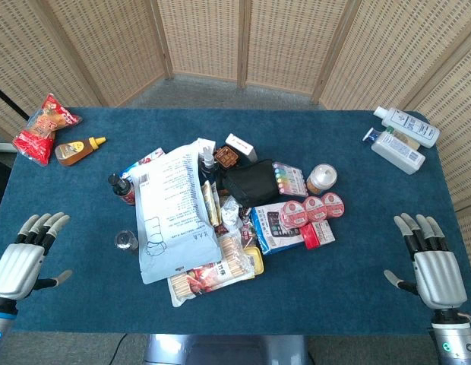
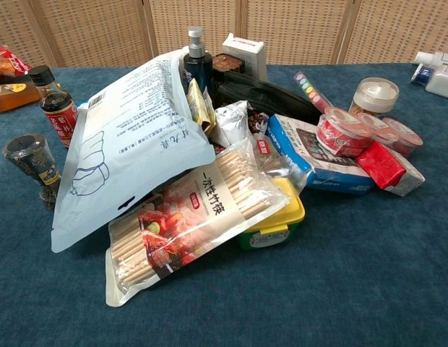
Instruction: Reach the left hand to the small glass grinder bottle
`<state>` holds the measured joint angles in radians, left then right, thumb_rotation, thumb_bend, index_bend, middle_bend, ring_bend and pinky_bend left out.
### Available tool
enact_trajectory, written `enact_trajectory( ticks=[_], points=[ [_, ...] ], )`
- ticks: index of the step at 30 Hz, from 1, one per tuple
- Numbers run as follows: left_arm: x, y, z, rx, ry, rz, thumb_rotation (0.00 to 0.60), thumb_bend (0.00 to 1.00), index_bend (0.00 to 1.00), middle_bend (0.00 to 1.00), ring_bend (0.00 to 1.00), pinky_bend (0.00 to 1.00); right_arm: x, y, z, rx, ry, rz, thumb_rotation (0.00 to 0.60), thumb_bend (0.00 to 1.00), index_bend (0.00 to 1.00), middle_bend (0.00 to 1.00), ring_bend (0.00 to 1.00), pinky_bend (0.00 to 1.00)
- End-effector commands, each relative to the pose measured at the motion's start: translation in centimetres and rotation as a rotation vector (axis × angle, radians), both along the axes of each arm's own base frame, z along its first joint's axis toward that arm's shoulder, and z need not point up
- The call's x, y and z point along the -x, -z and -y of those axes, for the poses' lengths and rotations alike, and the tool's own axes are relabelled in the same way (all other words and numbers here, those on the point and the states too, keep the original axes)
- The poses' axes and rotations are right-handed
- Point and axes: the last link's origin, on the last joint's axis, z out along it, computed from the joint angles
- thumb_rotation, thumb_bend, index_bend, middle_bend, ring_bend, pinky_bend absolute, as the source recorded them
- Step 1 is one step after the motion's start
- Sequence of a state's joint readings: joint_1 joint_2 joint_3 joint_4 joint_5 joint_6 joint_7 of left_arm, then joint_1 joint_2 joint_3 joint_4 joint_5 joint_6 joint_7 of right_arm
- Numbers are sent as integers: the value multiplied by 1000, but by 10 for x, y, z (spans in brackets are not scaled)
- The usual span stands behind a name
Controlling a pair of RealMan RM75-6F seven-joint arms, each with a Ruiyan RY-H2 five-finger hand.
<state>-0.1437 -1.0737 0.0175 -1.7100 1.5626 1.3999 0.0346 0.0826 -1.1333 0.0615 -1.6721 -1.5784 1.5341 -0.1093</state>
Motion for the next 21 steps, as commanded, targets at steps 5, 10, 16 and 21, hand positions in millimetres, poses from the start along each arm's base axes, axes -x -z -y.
enact_trajectory(
  ticks=[5,10,16,21],
  points=[
    [0,0,1,0,-2,-2,600,180,0,0,0,0,1,-2,1,2,2,5,600,0,0,0,0,0],
    [0,17,-3,36,6,54,600,179,0,0,0,0,0,-6,0,14,0,22,600,0,0,0,0,0],
    [13,52,-24,36,-1,215,600,179,0,0,0,0,1,-10,-1,19,9,34,600,0,0,0,0,0],
    [11,76,-32,25,18,300,600,179,0,0,0,0,2,-10,0,14,9,37,600,0,0,0,0,0]
  ],
)
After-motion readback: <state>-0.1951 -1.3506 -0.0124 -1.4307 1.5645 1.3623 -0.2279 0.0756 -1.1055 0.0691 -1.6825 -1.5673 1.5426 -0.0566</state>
